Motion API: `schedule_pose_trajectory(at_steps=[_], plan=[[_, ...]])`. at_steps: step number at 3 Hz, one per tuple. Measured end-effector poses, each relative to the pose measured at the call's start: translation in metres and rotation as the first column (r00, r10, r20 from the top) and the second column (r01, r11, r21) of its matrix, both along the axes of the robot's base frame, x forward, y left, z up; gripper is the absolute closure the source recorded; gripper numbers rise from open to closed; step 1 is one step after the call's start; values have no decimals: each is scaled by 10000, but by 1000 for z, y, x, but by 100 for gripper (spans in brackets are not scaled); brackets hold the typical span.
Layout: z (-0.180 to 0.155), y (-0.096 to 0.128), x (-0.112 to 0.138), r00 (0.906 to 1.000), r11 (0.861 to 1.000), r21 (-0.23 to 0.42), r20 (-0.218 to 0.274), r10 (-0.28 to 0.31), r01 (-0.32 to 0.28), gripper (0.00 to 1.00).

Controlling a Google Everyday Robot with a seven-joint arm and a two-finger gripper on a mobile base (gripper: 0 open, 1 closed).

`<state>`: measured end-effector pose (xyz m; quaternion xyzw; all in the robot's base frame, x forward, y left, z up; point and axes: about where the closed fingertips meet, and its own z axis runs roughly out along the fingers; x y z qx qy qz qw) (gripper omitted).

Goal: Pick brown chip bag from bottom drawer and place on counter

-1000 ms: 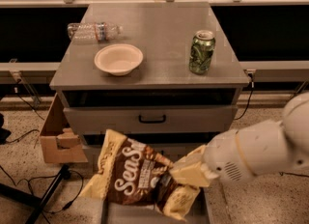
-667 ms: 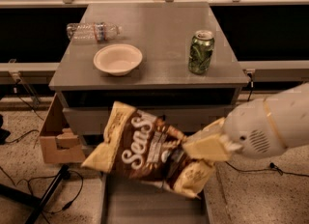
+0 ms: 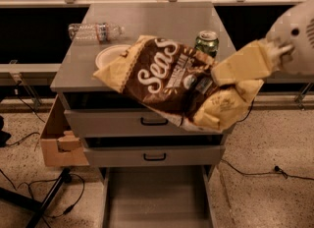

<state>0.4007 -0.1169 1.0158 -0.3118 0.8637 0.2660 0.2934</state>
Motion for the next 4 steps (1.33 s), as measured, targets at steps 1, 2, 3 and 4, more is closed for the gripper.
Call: schedule_pose_trajectory(at_steps=[1, 2, 3, 4], plan=[[52, -7, 12, 9929, 9928, -278, 271, -1156, 1164, 100], [72, -1, 11, 9841, 9842, -71, 199, -1766, 1767, 100], [78, 2, 9, 9841, 9845, -110, 325, -1747, 1751, 100], [96, -12, 23, 9805, 9815, -124, 490, -1903, 1911, 100]])
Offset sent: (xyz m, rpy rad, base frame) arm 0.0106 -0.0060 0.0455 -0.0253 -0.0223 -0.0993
